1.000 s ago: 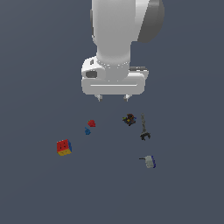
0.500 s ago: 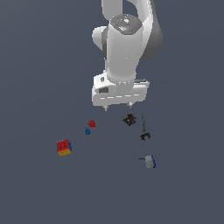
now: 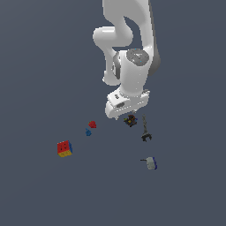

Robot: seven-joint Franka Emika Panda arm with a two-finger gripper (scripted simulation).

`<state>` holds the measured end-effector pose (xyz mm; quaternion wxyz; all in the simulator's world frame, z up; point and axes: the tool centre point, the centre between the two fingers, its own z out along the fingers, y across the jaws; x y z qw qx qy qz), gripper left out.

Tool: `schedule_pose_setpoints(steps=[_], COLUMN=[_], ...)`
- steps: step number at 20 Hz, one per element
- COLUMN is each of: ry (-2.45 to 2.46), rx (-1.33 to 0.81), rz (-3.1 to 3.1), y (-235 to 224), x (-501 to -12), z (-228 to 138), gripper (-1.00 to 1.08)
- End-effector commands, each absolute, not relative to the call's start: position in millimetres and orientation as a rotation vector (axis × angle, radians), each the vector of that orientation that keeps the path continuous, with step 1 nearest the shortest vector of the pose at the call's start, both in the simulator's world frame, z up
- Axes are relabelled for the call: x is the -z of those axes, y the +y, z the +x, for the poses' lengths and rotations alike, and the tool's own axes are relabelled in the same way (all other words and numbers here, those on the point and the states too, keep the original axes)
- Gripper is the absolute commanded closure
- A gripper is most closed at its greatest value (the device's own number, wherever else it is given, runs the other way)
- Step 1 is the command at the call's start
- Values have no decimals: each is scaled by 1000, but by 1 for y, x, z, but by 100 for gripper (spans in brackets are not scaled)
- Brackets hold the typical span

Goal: Pick up a designated object from a clutter of objects.

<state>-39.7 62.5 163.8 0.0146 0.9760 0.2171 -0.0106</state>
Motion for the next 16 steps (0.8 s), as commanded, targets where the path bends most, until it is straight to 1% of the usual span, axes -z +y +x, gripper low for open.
schedule_pose_setpoints(steps=[1, 8, 16], ry=[791, 1046, 1196], rx=[27, 13, 1], rz=[3012, 2947, 2903], y=[72, 95, 108], x=[-144, -103, -82], z=[-51, -82, -104], gripper=[-92, -92, -92])
